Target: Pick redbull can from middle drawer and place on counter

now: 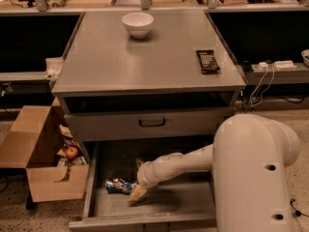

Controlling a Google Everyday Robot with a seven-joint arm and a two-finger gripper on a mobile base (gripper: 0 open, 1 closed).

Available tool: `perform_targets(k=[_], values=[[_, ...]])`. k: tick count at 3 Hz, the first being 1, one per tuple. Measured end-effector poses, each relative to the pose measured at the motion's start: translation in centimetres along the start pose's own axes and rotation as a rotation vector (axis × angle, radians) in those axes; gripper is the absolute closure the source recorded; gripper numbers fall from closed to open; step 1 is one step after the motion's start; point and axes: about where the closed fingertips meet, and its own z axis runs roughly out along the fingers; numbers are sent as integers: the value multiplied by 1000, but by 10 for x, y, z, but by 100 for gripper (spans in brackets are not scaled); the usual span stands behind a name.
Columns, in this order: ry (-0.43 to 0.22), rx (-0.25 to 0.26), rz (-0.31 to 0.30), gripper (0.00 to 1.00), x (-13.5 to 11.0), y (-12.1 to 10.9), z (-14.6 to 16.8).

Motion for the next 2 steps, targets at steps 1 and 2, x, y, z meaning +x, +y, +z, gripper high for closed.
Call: perform_targets(k=[1,2], values=[[7,7,9,23,7,1,5],[9,10,15,46,9,1,8]])
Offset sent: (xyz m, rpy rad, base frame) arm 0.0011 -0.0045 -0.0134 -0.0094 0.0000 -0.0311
